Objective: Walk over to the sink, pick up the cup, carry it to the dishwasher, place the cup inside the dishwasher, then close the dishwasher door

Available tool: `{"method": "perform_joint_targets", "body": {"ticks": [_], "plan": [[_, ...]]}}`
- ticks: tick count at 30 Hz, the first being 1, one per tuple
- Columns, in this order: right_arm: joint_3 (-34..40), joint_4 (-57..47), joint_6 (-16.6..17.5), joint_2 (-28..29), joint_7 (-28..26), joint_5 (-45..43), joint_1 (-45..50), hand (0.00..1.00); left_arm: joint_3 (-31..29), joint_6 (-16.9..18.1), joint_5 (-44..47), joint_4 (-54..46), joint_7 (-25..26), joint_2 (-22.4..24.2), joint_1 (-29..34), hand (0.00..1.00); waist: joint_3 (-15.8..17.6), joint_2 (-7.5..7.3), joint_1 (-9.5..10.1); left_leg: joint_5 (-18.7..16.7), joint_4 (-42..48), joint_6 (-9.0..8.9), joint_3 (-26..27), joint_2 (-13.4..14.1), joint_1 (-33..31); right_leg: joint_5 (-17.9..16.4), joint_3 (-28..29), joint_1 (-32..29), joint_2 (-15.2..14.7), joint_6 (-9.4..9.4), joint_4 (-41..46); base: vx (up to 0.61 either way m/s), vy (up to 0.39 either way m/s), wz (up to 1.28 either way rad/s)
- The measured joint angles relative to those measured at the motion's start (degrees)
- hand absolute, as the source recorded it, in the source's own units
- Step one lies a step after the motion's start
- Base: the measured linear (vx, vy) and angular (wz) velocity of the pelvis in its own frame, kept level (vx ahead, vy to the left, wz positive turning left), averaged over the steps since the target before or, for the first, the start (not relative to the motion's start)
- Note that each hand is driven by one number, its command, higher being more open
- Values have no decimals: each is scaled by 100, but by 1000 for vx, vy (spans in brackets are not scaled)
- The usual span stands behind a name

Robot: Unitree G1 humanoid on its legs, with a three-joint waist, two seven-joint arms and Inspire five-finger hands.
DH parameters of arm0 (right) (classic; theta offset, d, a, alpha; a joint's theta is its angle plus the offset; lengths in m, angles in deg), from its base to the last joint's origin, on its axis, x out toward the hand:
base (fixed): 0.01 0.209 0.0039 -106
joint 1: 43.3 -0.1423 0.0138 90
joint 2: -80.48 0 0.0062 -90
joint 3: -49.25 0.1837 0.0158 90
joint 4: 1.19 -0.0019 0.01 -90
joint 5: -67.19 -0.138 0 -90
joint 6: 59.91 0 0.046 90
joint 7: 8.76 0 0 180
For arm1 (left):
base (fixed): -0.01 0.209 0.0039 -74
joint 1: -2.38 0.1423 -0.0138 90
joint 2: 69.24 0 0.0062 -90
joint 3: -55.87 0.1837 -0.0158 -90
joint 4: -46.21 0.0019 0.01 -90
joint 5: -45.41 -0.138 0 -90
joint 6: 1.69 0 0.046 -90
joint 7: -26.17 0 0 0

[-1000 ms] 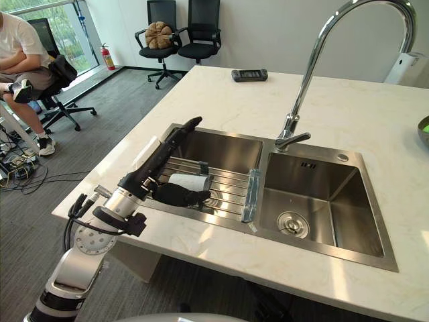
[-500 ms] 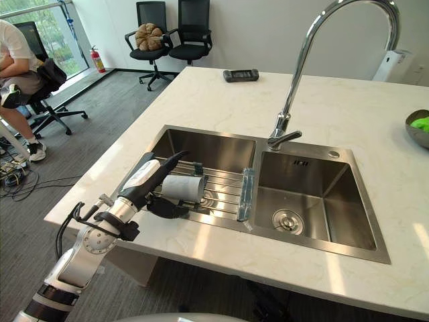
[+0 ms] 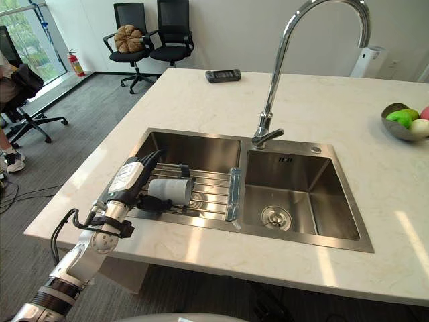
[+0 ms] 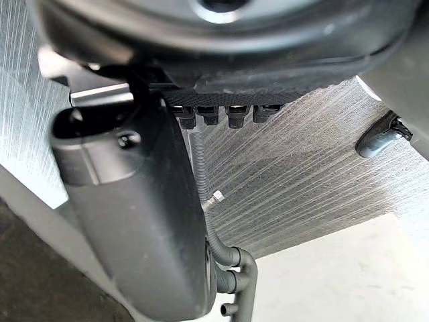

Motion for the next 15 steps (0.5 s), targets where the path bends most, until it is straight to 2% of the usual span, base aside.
{"method": "perform_joint_targets", "body": {"ticks": [7, 15], "plan": [[-2, 0, -10, -15, 2, 20, -38, 100, 278, -57, 264, 182, -674, -169, -417, 100, 42, 29, -71, -21, 22, -15, 16, -2, 2, 4, 0, 1, -4, 6, -20, 0, 0, 0], [-10, -13, -52, -64, -43, 225, -111, 100, 556, -67, 1006, 180, -2212, -851, -939, 100, 85, 97, -182, -31, 22, -19, 77, 7, 40, 5, 39, 2, -6, 7, -18, -15, -9, -4]]}}
